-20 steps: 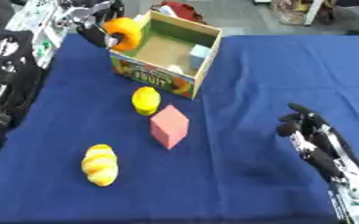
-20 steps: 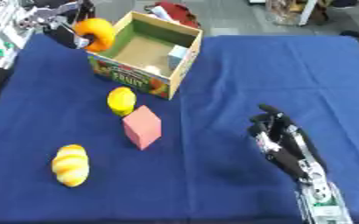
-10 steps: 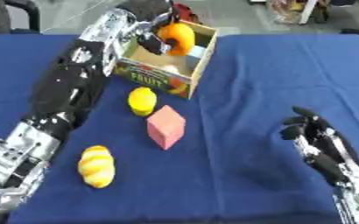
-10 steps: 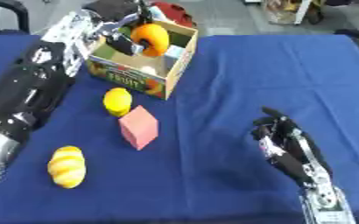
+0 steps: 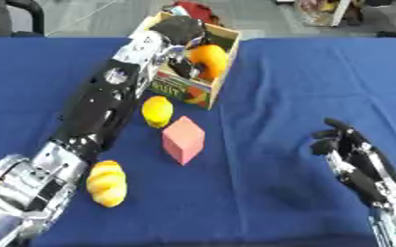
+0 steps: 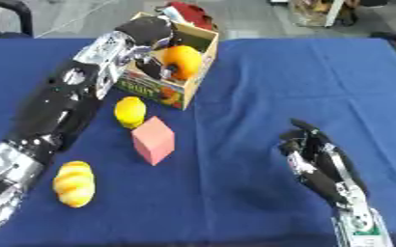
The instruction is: Pick up objects on the table and place them in the box.
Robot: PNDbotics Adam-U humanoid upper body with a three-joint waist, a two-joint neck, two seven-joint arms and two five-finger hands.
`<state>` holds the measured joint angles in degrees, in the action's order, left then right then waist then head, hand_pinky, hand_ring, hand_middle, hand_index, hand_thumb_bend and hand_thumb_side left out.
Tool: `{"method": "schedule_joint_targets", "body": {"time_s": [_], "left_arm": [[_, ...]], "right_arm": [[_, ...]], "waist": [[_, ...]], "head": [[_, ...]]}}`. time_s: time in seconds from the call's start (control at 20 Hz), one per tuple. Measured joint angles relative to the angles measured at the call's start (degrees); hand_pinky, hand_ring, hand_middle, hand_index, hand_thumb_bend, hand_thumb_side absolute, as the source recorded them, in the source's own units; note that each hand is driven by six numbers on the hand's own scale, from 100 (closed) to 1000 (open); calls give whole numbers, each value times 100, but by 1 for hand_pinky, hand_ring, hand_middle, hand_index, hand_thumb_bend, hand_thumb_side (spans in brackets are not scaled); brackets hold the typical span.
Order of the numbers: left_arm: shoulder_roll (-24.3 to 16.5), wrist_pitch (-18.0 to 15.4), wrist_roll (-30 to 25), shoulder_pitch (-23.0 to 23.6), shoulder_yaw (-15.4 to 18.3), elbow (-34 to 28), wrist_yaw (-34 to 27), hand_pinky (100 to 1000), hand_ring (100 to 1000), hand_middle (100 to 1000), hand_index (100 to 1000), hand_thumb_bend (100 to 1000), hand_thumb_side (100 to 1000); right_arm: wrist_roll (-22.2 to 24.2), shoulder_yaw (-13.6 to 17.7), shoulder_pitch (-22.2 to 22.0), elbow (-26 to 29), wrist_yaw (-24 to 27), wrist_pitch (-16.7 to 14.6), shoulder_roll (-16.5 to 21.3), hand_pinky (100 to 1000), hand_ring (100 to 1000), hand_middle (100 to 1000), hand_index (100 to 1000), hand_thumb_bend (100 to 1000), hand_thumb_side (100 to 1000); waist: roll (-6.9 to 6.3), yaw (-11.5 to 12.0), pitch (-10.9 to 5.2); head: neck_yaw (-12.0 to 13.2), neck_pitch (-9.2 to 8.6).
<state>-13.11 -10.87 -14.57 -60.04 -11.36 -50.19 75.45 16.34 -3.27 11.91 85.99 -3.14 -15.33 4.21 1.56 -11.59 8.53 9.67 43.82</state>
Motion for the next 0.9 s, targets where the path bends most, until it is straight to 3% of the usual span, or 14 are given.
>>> {"method": "schedule_joint_targets", "body": {"time_s": [0.2,0.4,0.55,0.6,0.7,0.9], "left_arm": [[-39,70,-249,0,47,36,19,741,659,727,910,367,217],[-171,56,-676,-1,87,-38,-96,780,716,795,936,413,332],[-340,14,-909,-1,91,-284,-257,783,715,789,922,400,302],[-419,-13,-981,-1,90,-389,-340,770,689,752,900,374,239],[-587,-91,-1142,4,83,-629,-593,754,661,721,884,341,214],[-1051,-294,-1620,89,14,-1138,-1421,732,628,681,857,332,214]], "right_arm": [[0,2,0,0,0,0,0,645,637,662,898,100,398],[-2,4,-1,-1,0,1,0,645,636,662,898,100,399],[-12,9,-2,-1,0,5,0,645,636,662,898,100,399],[-16,12,-2,-1,0,8,0,645,636,662,898,100,399],[-26,34,-2,-1,0,11,1,645,636,662,898,100,401],[-45,47,-3,-1,0,9,7,645,636,662,898,100,406]], "waist": [[0,13,0],[0,36,0],[0,73,0],[0,80,0],[0,116,0],[-2,203,-2]], "head": [[-1,-1],[-17,-1],[-34,-1],[-45,-2],[-71,-2],[-128,-2]]}}
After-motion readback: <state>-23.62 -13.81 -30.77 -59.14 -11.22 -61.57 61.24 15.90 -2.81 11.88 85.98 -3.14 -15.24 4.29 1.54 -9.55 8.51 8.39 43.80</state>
